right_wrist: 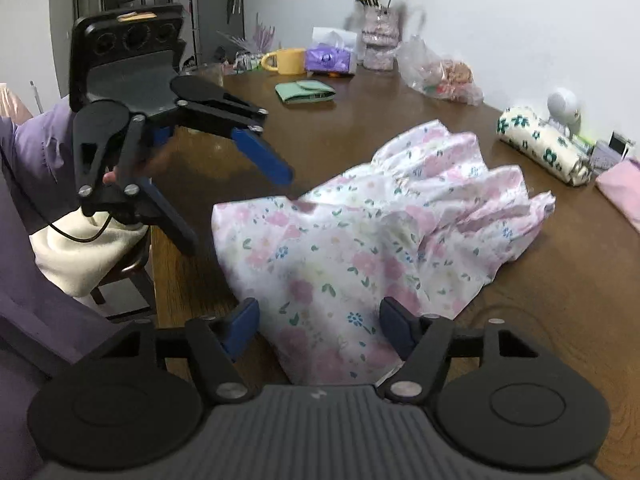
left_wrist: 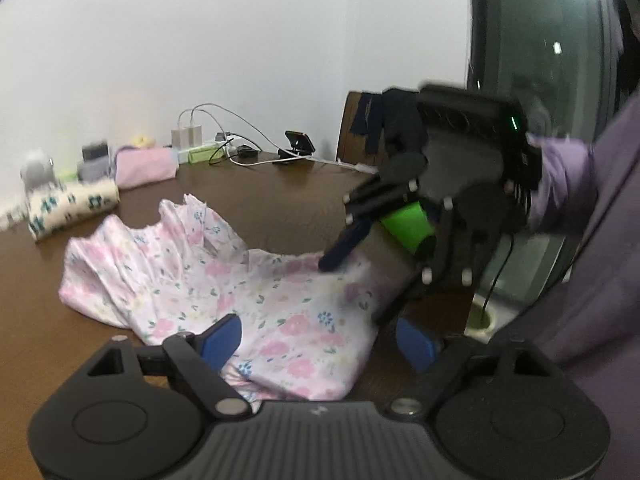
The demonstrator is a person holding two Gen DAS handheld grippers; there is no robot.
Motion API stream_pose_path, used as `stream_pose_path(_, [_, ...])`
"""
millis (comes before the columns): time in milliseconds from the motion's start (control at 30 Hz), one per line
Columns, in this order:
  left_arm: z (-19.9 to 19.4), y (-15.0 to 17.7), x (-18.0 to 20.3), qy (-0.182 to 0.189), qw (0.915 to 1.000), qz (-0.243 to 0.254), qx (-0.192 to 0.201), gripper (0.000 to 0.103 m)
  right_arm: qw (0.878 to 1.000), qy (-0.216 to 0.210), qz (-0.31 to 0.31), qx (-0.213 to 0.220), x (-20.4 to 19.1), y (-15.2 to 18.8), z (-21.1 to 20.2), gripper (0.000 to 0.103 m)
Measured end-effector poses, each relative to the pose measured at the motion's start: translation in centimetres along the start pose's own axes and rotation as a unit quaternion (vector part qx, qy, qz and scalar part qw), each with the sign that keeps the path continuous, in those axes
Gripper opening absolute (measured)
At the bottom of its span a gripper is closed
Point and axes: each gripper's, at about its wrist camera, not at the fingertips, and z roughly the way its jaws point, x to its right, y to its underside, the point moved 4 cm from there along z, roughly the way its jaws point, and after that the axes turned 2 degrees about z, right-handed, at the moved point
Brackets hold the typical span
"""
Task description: Fold clothes
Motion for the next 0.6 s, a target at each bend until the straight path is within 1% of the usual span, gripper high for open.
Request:
stream_pose_path(33, [0.1, -0.1, 0.0, -0.007, 1.0, 0.001, 0.0, 0.084, 1.0, -0.001, 0.002, 0.006, 0.1, -0.2, -0.3, 0.068])
stream_pose_path(100, [0.4, -0.1, -0.1, -0.008, 0.9999, -0.011, 0.004, 0.084, 1.0, -0.007, 0.006, 0.027, 0.4, -0.7, -1.1, 0.069])
stream_pose_path(167, [1.0, 0.0, 0.3, -0.004, 1.0, -0.001, -0.002, 0.084, 0.999, -0.013, -0.011, 0.031, 0.0, -0.7, -1.6, 0.07])
stream_pose_path(200, [1.4, 0.0, 0.5, -0.002, 0.9999, 0.008, -0.007, 0.084, 0.999, -0.013, -0.027, 0.028, -0.4, -0.6, -1.7, 0.072])
stream_pose_path(267, [1.7, 0.0, 0.8, -0.008, 0.9997, 0.024, -0.005, 0.084, 0.997, 0.004, -0.073, 0.011, -1.4, -0.2, -1.1, 0.073])
stream_pose_path(300, [1.7, -0.2, 0.5, -0.008, 0.9998, 0.018, 0.001, 0.083, 0.996, 0.013, -0.089, 0.001, -1.8, 0.0, -0.8, 0.073])
stream_pose_path(367, [1.7, -0.5, -0.1, -0.003, 0.9999, -0.005, 0.014, 0.083, 0.995, 0.019, -0.098, -0.009, -1.9, 0.3, 0.0, 0.072])
stream_pose_path(400, [1.8, -0.6, -0.1, -0.002, 0.9999, -0.003, 0.012, 0.083, 0.995, 0.018, -0.098, -0.012, -1.8, 0.4, 0.3, 0.072])
stream_pose_path(467, [2.2, -0.5, 0.3, 0.001, 0.9998, 0.018, -0.004, 0.083, 0.995, 0.019, -0.1, -0.016, -1.5, 0.6, 0.9, 0.072])
stream_pose_path(567, [3.1, 0.1, 1.4, 0.003, 0.9982, 0.052, -0.029, 0.083, 0.995, 0.006, -0.092, -0.029, -1.0, 0.7, 1.7, 0.065])
stream_pose_path(600, [3.4, 0.3, 1.6, 0.005, 0.9979, 0.057, -0.031, 0.083, 0.996, -0.001, -0.086, -0.034, -0.8, 0.7, 1.9, 0.059])
